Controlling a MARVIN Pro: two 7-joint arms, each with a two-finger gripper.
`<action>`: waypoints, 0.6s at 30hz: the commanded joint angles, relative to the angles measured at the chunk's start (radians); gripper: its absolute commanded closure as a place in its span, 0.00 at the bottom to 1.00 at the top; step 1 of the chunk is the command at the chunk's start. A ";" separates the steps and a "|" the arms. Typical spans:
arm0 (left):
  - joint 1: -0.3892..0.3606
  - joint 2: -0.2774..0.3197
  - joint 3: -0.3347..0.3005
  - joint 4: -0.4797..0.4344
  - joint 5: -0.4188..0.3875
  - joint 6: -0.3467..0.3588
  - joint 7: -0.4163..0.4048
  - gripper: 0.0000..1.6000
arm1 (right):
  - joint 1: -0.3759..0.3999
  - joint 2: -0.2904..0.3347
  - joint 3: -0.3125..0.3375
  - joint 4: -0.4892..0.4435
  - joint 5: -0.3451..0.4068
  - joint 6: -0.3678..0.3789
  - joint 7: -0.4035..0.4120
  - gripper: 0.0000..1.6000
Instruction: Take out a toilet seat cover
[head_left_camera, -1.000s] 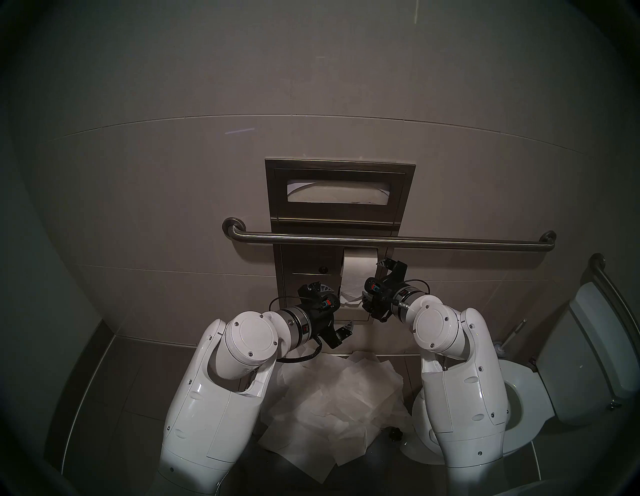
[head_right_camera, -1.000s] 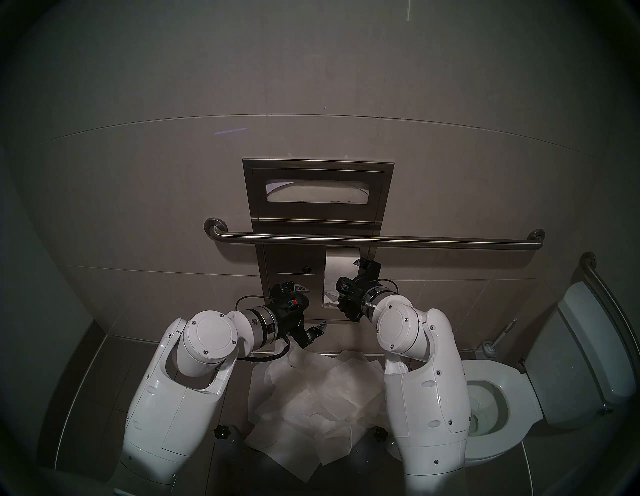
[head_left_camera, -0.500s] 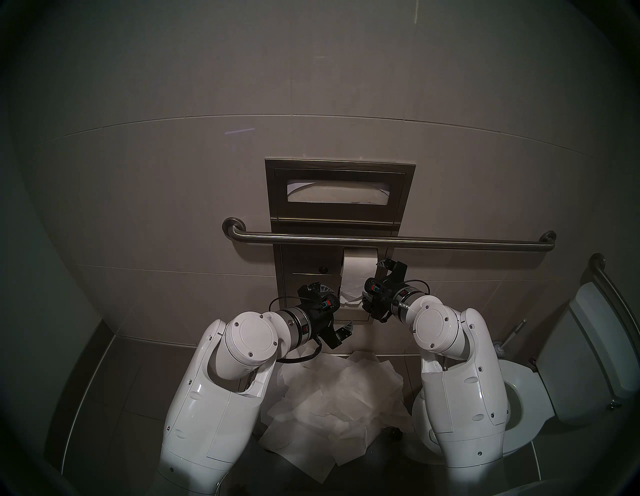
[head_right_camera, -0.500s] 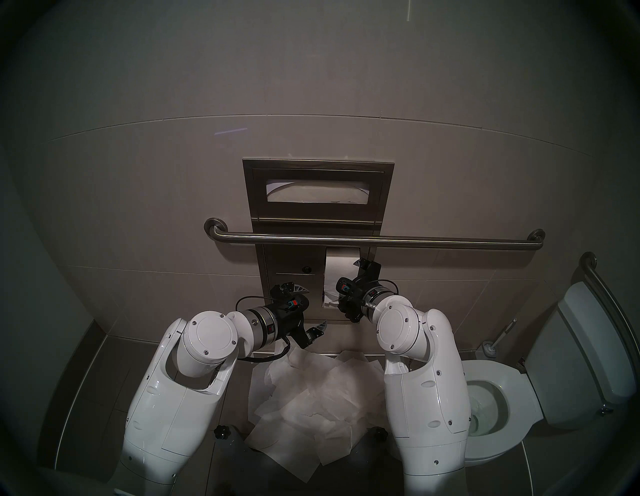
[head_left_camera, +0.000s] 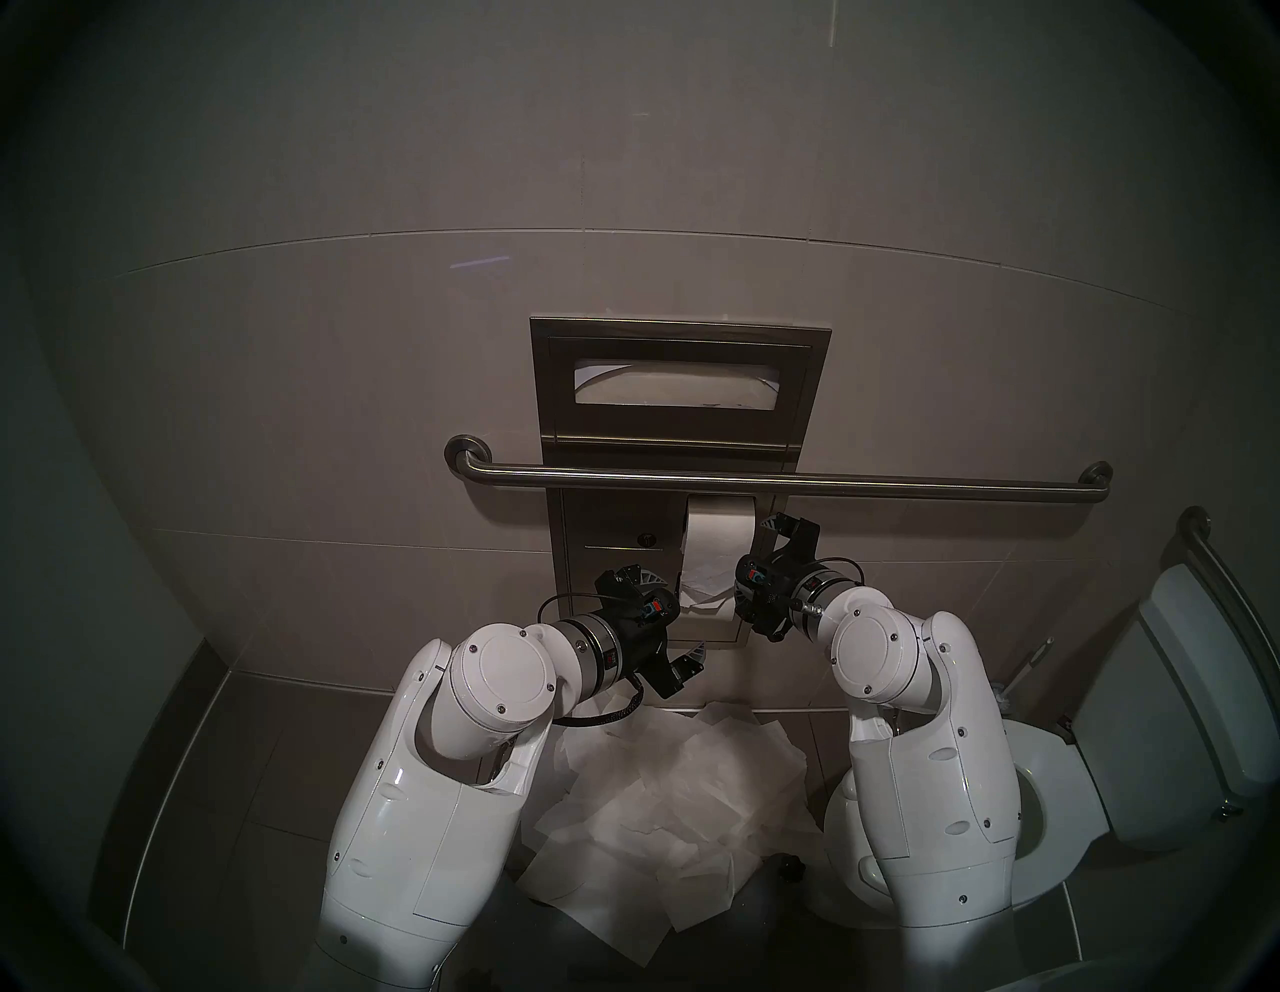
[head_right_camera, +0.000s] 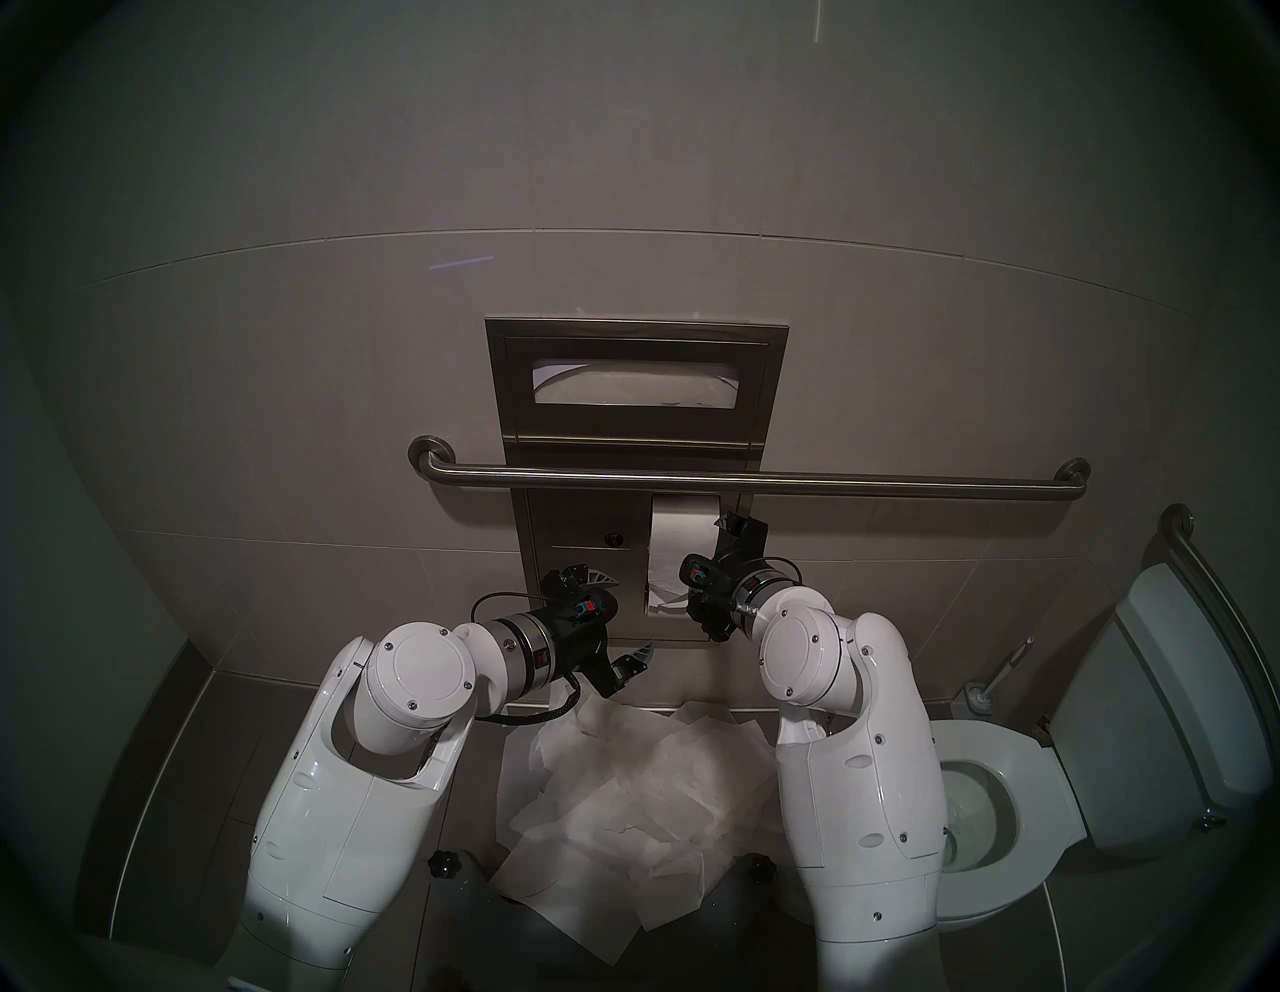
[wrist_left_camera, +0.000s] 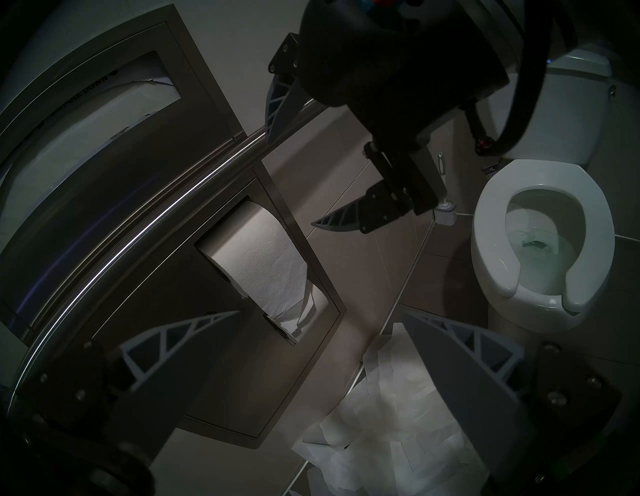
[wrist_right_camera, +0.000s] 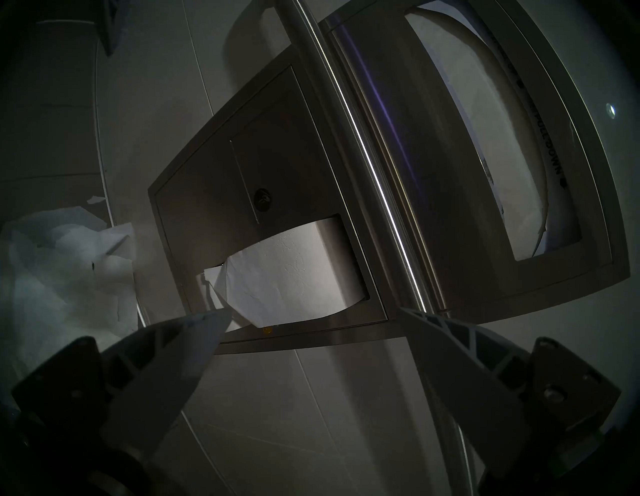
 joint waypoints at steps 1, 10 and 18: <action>-0.016 -0.007 0.001 -0.025 -0.003 -0.004 0.002 0.00 | 0.108 0.080 0.034 0.027 0.009 -0.088 -0.025 0.00; -0.016 -0.006 0.001 -0.016 -0.002 -0.004 0.003 0.00 | 0.176 0.161 0.120 0.091 0.027 -0.161 -0.028 0.00; -0.017 -0.007 0.001 -0.009 -0.002 -0.005 0.005 0.00 | 0.231 0.227 0.157 0.160 0.048 -0.226 -0.029 0.00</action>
